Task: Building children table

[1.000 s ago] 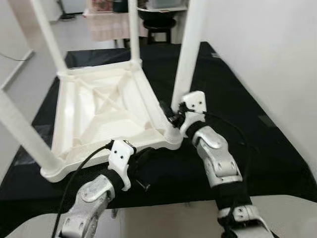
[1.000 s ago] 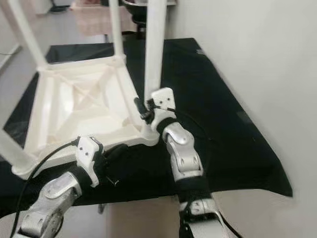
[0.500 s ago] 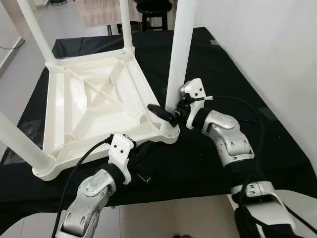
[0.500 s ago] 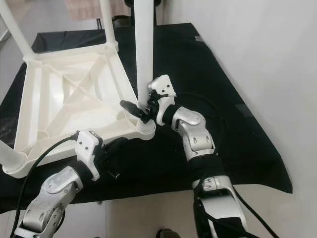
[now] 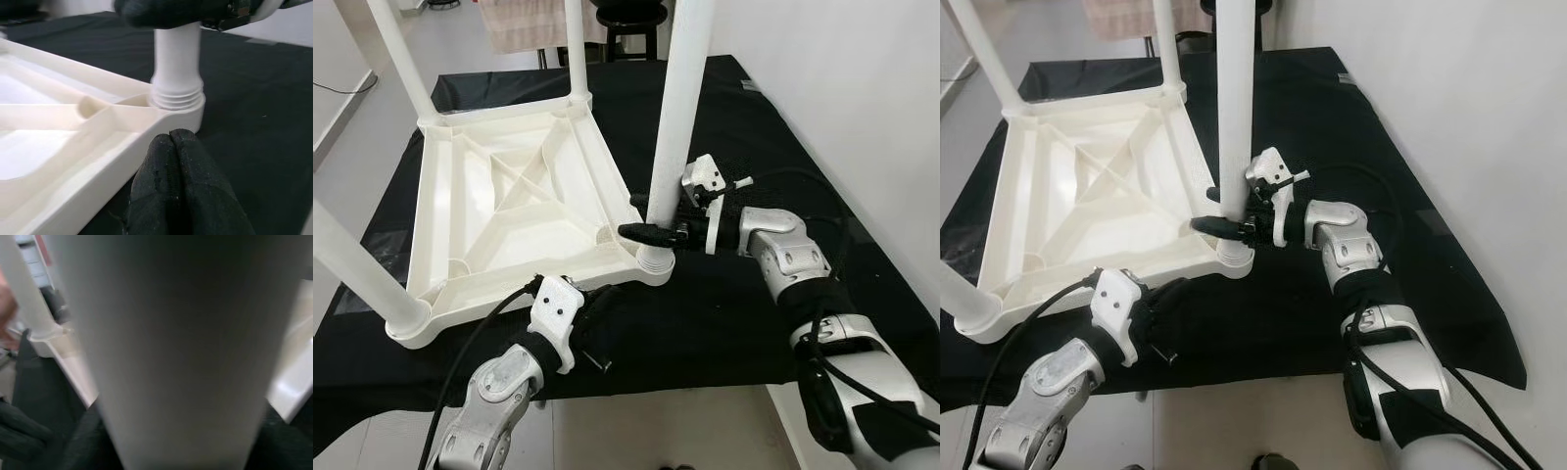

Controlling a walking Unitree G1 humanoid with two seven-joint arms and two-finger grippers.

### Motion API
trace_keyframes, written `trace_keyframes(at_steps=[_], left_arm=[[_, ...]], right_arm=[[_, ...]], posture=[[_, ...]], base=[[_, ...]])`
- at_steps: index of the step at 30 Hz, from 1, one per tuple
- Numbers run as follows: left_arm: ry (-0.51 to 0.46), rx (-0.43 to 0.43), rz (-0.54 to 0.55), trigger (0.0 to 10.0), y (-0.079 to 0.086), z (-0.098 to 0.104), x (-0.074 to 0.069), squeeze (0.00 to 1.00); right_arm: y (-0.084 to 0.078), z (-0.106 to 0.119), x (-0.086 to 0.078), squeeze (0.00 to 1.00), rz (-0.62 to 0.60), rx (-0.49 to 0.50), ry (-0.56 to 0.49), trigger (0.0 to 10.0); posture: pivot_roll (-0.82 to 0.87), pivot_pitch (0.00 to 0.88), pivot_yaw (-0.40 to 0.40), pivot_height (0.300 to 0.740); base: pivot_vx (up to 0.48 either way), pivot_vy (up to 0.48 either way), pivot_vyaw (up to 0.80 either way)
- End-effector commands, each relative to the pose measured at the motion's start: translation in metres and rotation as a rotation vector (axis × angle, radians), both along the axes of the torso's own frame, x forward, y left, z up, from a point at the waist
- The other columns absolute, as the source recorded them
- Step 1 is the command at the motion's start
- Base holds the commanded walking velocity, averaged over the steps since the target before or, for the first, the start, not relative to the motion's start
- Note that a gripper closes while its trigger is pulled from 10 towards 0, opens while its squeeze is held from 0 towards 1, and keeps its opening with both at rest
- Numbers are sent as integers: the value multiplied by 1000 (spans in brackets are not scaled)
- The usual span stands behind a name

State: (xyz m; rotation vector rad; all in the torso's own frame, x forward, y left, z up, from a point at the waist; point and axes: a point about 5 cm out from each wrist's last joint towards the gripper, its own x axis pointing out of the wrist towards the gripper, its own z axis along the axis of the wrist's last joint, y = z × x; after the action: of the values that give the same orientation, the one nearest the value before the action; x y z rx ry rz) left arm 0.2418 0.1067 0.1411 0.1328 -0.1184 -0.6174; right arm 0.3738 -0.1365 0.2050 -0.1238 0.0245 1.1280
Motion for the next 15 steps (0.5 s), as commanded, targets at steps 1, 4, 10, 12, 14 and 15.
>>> trace_keyframes(at_steps=[1,4,10,12,14,15], left_arm=[[-6,31,4,10000,1,-2,-3,0],[-6,28,39,10000,3,-3,-5,0],[-176,152,142,10000,10,9,-2,0],[-195,121,141,10000,10,11,-5,0],[-186,86,143,10000,11,10,-6,0],[-186,86,143,10000,11,10,-6,0]], right_arm=[[-1,-11,-2,0,-11,14,47,0],[-9,-18,-5,0,-34,17,48,0],[-31,-28,-12,0,-171,-23,16,0],[-32,-32,-15,0,-249,-35,11,0],[-27,-42,-19,0,-400,-42,22,0],[-27,-42,-19,0,-400,-42,22,0]], posture=[[46,118,-26,740],[46,118,-26,740],[32,131,-21,740],[30,133,-21,740],[27,138,-15,740],[27,138,-15,740]], base=[[0,0,0],[0,0,0],[0,0,0],[0,0,0],[0,0,0],[0,0,0]])
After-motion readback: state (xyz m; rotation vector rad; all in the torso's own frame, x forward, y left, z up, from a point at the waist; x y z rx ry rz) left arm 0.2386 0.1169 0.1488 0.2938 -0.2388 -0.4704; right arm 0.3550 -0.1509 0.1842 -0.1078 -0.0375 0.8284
